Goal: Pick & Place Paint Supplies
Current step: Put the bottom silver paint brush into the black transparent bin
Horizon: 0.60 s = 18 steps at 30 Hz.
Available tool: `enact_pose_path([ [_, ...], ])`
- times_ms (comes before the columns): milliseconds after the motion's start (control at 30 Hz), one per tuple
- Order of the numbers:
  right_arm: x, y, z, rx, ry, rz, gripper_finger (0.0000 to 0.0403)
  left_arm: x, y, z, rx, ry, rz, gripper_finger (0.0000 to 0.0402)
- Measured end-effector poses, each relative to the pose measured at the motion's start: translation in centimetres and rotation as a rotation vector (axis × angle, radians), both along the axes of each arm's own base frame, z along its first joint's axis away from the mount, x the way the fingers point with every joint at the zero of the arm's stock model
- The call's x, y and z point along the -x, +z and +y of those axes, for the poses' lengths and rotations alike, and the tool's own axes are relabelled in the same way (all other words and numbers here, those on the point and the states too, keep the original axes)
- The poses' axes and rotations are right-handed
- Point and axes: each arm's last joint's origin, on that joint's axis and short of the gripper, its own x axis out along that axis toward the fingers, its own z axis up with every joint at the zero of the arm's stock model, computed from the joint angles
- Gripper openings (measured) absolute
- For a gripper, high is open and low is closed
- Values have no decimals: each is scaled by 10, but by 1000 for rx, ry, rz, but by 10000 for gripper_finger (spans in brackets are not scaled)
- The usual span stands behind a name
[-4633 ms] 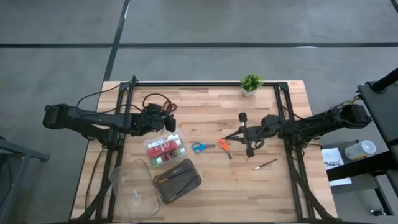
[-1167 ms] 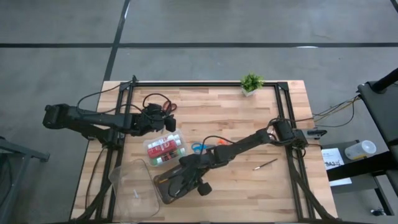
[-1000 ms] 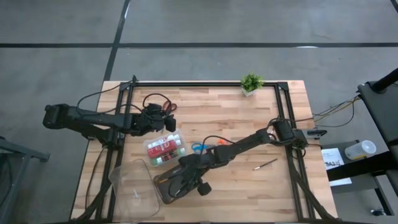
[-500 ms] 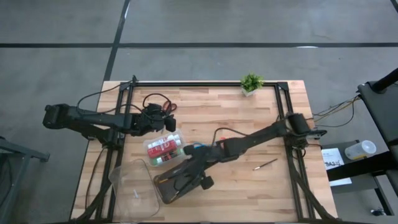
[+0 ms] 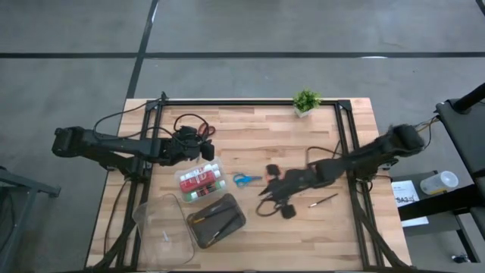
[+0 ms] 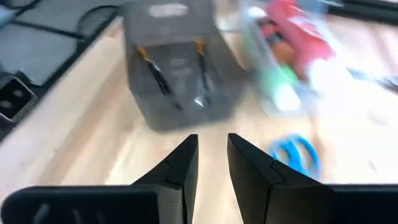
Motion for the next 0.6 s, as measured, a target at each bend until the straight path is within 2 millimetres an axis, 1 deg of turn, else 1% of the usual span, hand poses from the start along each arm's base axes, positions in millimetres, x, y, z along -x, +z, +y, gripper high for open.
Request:
enact_pose_path([
  [67,23,-4,-2,-1,-46,0,82,0,0,0,0,0,0,232],
  [200,67,-20,-3,-44,-79,28,82,0,0,0,0,0,0,232],
  [333,103,-39,-5,-87,-92,66,82,0,0,0,0,0,0,233],
  [467,131,-54,-6,-133,-103,78,82,0,0,0,0,0,0,233],
  [600,152,-67,-8,-134,-80,101,82,0,0,0,0,0,0,233],
])
